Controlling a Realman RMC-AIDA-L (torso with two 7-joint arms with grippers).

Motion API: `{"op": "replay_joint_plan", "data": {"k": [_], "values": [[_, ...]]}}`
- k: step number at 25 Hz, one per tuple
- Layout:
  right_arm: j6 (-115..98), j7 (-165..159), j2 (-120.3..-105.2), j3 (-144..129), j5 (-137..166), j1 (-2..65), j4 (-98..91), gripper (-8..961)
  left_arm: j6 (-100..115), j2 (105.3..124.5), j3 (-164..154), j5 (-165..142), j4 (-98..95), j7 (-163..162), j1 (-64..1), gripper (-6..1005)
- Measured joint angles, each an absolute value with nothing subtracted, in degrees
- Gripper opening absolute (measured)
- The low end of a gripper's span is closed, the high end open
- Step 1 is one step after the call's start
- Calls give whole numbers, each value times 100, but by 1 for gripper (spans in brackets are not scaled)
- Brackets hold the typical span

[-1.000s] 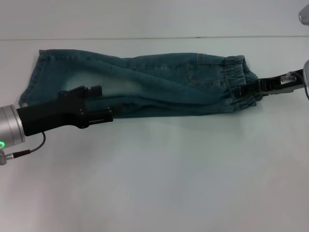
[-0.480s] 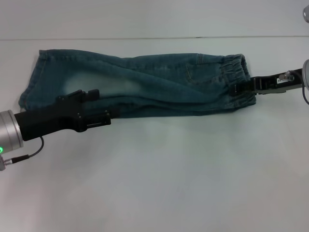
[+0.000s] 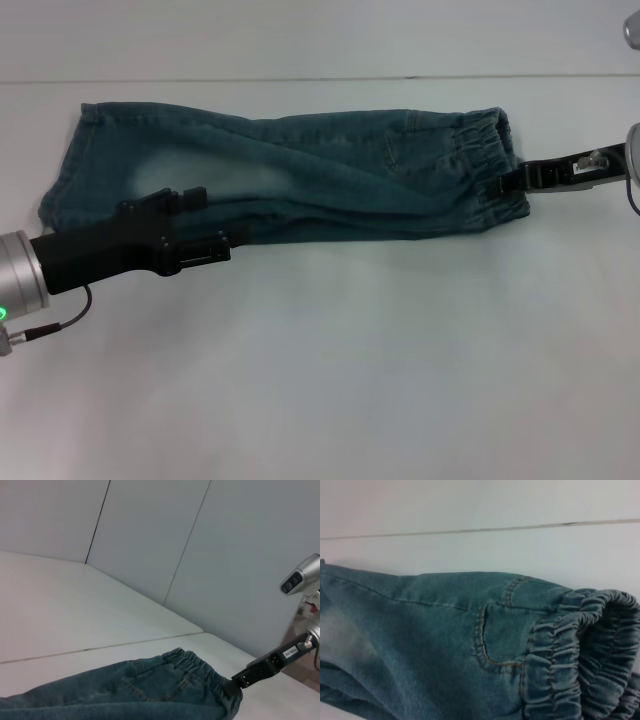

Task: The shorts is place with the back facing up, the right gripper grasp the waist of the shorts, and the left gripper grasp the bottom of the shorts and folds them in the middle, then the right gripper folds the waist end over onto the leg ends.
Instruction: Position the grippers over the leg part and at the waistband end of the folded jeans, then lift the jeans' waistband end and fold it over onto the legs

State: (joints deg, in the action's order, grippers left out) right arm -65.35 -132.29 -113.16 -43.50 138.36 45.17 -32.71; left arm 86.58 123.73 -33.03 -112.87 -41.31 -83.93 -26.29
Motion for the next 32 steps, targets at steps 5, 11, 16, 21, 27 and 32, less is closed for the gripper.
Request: {"op": "replay_joint_plan", "data": {"k": [5,11,16,21,27,32], "values": [[-6545,-13161,-11323,-4351,13827,4511,-3271,240,8712,12375,-3289,-11271,-4131,-8393,-2642,948],[-6840,-13066,-11283,-4287,13604,4400,-3481,97,8644,12382,-3286,-11075,-4057,-8313,-2682,932],[-7479,-13091,-11223,-4229,13041,4101,-4175,72,8351,12384,-3274,-10789,-3846,-8133,-2791,907],[-8140,-13061,-11110,-3938,12640,3852,-4575,65,7998,12396,-3295,-10415,-3296,-7674,-3085,758],[-8793,-12880,-10997,-3674,12377,3644,-4683,62,7099,12463,-3272,-9562,-1908,-5964,-3766,571],[-9360,-12782,-10925,-3413,12204,3573,-4687,62,6037,12463,-3239,-8242,-533,-3754,-4332,450]]}}
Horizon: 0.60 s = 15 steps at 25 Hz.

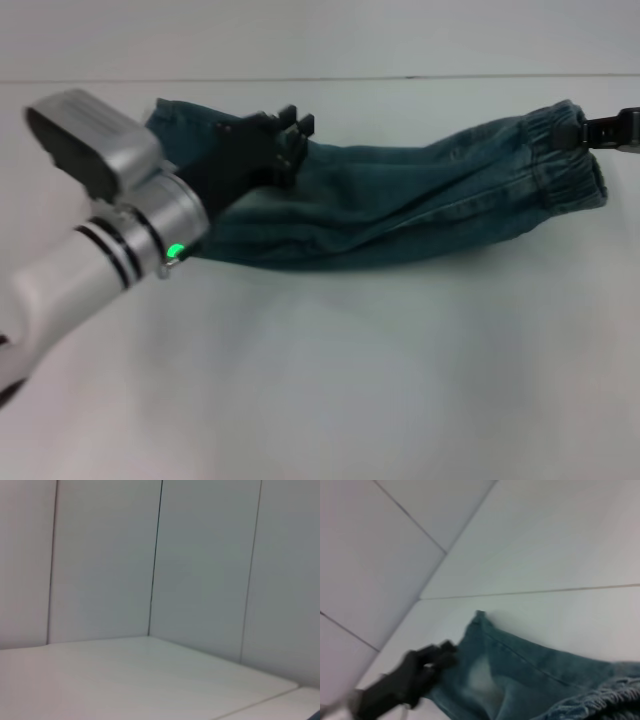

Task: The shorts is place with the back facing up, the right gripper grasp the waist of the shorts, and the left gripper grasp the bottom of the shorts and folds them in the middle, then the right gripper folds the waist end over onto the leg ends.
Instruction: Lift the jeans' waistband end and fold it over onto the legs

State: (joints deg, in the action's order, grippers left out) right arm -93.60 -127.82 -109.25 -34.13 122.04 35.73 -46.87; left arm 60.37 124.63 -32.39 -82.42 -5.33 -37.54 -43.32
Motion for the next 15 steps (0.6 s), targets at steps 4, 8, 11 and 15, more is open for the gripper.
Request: {"op": "replay_joint_plan", "data": {"k": [4,8,11,15], "values": [[-9705,-12760,-10854,-3186,12012,3529,-4725,62,5631,12463,-3203,-8075,76,-2777,-4624,290],[-9891,-12783,-10826,-3020,11817,3484,-4925,63,5289,12462,-3191,-8091,479,-2422,-4817,147],[-10065,-12808,-10785,-2981,11624,3507,-4980,60,5258,12463,-3192,-8131,811,-2404,-4952,52],[-10207,-12877,-10755,-2977,11361,3594,-4994,56,5238,12463,-3199,-8174,1227,-2381,-5129,53]]}}
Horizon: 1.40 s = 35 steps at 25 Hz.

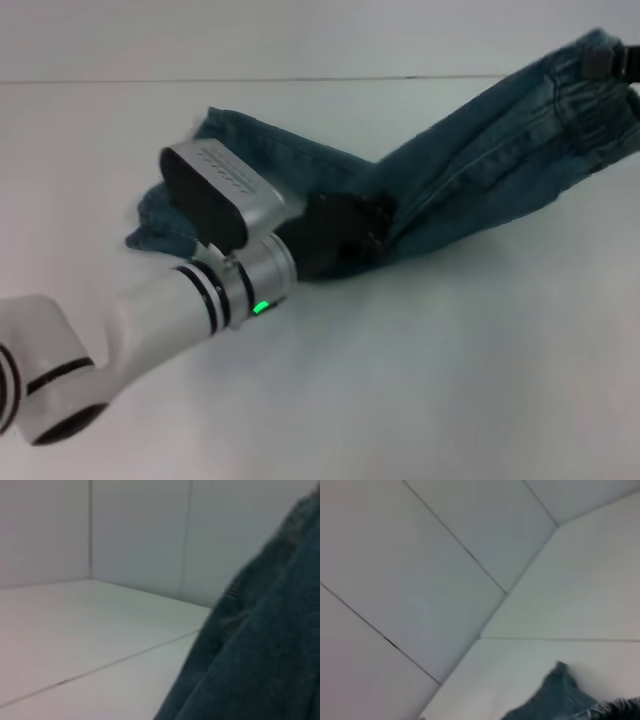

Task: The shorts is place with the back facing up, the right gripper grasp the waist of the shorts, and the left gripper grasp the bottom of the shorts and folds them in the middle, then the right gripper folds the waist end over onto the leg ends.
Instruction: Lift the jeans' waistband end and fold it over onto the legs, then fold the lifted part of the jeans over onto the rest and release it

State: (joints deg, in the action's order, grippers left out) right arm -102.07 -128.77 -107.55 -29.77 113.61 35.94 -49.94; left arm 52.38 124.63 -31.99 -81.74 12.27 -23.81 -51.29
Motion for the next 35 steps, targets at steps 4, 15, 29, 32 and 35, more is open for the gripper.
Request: {"op": "replay_joint_plan", "data": {"k": [4,15,29,32,35], "values": [[-10191,-12888,-10752,-2978,11337,3755,-4995,56,5270,12462,-2966,-8473,1653,-2374,-5296,53],[-9909,-12843,-10827,-3276,11365,4067,-4937,57,4898,12462,-976,-10620,2634,-2179,-5318,55],[-9608,-12725,-10894,-3853,11373,4131,-4761,55,4397,12463,484,-11792,3059,-1591,-4422,60],[-9563,-12718,-10896,-4035,11373,4157,-4745,54,4611,12459,737,-11798,2853,-1669,-4040,92],[-9539,-12678,-10916,-4140,11374,4230,-4669,52,5377,12440,963,-11802,2381,-2013,-3515,177]]}}
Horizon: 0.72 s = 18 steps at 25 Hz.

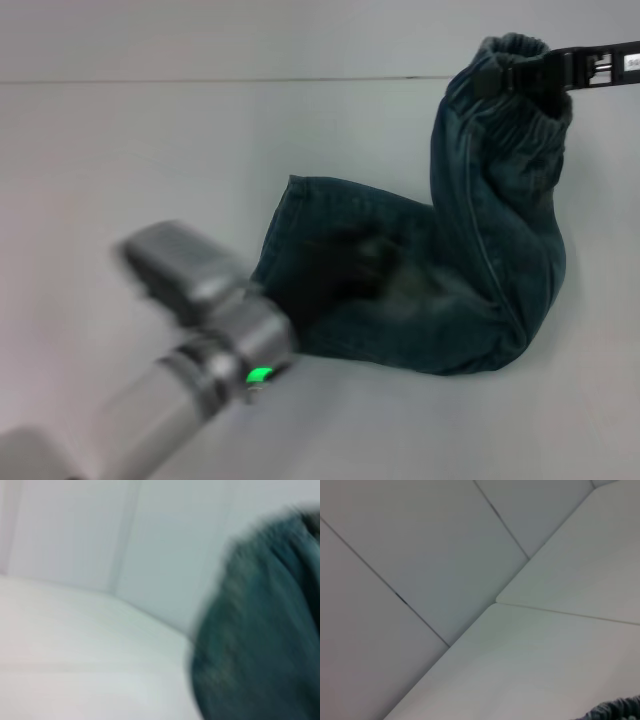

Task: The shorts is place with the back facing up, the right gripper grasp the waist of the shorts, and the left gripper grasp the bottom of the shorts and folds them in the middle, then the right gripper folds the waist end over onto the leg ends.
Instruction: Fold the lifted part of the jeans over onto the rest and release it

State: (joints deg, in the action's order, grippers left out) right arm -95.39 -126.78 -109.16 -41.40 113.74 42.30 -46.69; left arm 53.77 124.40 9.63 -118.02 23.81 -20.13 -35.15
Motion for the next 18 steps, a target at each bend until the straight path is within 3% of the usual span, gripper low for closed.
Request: {"op": "replay_joint_plan", "data": {"k": [8,18], "values": [[-9291,-12470,-11019,-4645,11373,4619,-4273,49,7302,12415,1653,-11758,1224,-2331,-2413,418],[-8509,-12428,-11500,-5771,11714,5404,-3661,50,7514,12409,2424,-11758,578,-2735,-2146,724]]}}
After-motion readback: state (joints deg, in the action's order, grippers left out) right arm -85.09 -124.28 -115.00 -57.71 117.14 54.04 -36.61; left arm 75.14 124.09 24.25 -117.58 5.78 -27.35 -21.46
